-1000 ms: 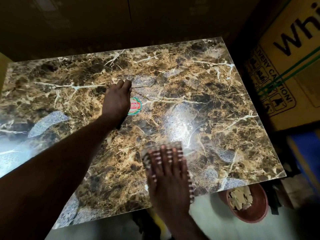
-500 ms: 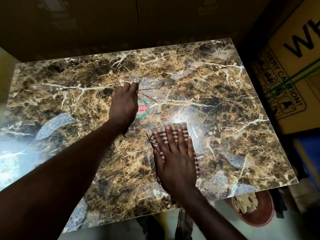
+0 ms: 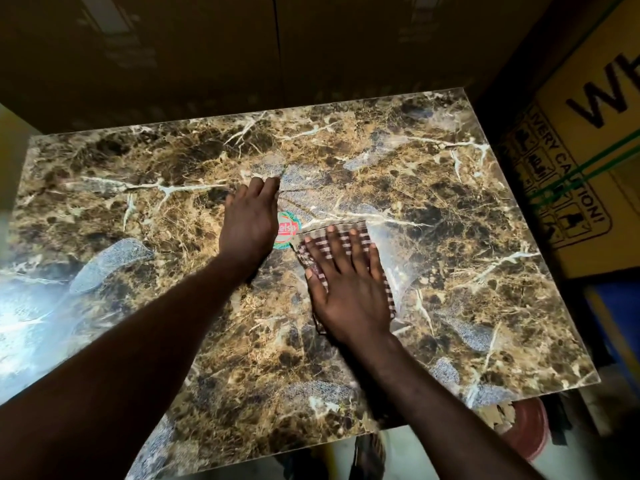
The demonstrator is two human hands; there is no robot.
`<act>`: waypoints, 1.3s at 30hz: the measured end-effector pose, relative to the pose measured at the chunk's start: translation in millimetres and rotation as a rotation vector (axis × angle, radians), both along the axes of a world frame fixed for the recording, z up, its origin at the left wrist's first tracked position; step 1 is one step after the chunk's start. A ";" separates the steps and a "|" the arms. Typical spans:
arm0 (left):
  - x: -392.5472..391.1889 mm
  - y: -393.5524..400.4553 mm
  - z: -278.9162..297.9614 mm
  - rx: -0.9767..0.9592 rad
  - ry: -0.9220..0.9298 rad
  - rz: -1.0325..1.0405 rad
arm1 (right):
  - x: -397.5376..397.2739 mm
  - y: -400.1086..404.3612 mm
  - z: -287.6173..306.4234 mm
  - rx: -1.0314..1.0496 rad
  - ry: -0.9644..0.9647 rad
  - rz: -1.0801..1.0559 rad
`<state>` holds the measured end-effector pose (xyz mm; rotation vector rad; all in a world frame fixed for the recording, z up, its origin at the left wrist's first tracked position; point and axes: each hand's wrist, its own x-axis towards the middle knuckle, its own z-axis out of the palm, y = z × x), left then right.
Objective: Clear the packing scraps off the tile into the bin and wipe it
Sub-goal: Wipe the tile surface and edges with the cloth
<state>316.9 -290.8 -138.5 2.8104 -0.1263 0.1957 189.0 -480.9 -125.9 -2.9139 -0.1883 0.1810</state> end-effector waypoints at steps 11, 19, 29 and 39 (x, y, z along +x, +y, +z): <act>-2.0 -1.0 1.3 -0.025 0.027 0.022 | 66.8 18.8 -4.4 0.001 -0.040 -0.036; 2.0 0.8 2.3 -0.008 0.062 0.013 | 130.8 -21.9 -2.7 -0.016 -0.044 -0.310; -0.3 0.2 6.0 -0.009 0.055 0.015 | 175.4 -22.2 0.5 -0.039 -0.051 -0.173; -1.1 -0.4 9.7 -0.014 0.071 0.014 | 187.1 25.5 0.0 -0.028 -0.028 -0.008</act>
